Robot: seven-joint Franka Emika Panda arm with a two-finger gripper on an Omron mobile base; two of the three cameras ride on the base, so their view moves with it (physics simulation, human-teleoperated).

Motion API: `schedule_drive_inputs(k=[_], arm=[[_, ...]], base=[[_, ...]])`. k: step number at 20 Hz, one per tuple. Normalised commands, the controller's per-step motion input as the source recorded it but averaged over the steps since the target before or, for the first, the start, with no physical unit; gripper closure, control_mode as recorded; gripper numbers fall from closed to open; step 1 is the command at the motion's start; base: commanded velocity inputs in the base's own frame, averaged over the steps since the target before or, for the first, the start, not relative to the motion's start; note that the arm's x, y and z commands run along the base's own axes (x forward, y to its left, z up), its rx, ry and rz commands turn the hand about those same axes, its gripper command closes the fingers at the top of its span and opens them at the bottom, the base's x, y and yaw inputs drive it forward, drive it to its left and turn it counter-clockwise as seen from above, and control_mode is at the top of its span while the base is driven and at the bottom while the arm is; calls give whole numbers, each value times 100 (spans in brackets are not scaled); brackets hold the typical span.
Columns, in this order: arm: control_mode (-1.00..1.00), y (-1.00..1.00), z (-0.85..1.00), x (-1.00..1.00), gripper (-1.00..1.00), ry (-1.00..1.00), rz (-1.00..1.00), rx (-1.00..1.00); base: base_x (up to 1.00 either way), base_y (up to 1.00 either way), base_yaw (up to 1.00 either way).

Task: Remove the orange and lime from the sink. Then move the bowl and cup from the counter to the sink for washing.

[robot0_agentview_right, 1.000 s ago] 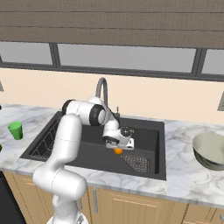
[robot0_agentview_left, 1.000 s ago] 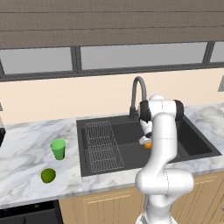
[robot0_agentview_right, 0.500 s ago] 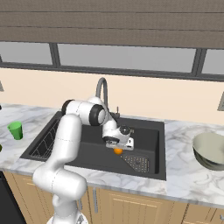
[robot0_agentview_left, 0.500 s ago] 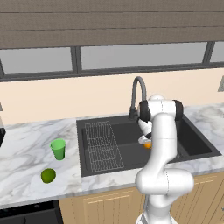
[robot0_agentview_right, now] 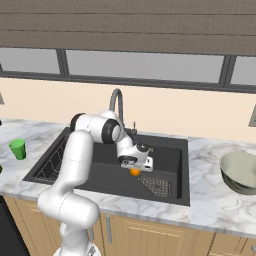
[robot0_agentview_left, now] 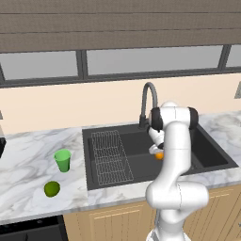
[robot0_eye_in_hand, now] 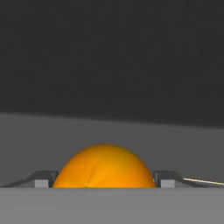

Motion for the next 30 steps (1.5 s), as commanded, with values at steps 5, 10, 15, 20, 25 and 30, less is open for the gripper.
schedule_drive_inputs(k=[5,10,15,20,25,30], arm=[[-100,0,0,-24,100,-6,-1,2],[-100,-1,4,-22,100,-9,-1,3],[-100,-4,12,-21,100,-10,-3,3],[-100,-7,20,-26,100,-4,-5,6],[-100,-6,29,-28,100,0,-8,7],[-100,-6,35,-20,100,0,-11,4]], base=[[0,0,0],[0,0,0],[0,0,0],[0,0,0],[0,0,0],[0,0,0]])
